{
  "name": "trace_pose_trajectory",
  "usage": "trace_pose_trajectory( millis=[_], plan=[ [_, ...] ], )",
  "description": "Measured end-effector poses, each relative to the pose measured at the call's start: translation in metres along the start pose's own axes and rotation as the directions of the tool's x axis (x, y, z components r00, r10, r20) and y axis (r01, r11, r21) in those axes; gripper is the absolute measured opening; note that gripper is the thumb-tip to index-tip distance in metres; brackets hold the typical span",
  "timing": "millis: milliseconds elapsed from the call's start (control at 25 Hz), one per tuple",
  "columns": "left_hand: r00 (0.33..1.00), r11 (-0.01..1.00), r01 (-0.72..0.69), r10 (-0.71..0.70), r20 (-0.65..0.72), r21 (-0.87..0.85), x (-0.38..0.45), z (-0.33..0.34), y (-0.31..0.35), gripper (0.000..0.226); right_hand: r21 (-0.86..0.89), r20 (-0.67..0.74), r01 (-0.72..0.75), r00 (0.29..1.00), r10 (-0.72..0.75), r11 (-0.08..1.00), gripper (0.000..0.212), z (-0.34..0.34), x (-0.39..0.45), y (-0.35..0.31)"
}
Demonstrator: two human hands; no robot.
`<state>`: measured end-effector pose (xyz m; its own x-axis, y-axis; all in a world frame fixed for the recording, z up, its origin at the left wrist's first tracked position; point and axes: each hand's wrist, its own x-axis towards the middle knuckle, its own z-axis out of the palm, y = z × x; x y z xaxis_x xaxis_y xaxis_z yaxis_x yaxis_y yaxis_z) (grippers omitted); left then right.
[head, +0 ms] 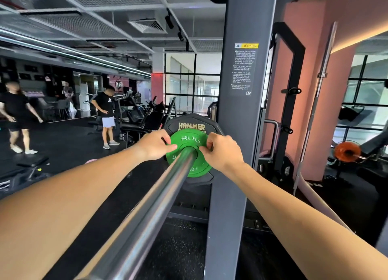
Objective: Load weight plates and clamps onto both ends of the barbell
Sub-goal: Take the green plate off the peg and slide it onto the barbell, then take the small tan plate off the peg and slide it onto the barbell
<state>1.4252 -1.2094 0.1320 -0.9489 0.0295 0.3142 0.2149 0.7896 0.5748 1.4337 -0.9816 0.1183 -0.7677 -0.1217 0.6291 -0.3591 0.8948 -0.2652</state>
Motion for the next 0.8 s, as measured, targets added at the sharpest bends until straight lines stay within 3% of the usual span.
trace_pose_trajectory(
  millis=[320, 560, 800],
  plan=[
    [0.999, 0.997, -0.029, 0.027, -0.034, -0.075, -0.124, -0.074, 0.04, 0.019, 0.052, 0.049, -0.1, 0.994, 0.098, 0.994, 0.01, -0.086, -0.083, -0.04],
    [0.998, 0.995, -0.065, 0.063, -0.031, -0.074, -0.235, -0.084, 0.066, 0.019, 0.011, 0.099, -0.131, 0.987, 0.129, 0.991, 0.013, -0.138, -0.185, -0.052],
    [0.988, 0.984, -0.139, 0.131, -0.082, -0.108, -0.279, -0.088, 0.132, 0.021, -0.011, 0.092, -0.144, 0.985, 0.145, 0.989, 0.007, -0.206, -0.232, -0.027]
  ],
)
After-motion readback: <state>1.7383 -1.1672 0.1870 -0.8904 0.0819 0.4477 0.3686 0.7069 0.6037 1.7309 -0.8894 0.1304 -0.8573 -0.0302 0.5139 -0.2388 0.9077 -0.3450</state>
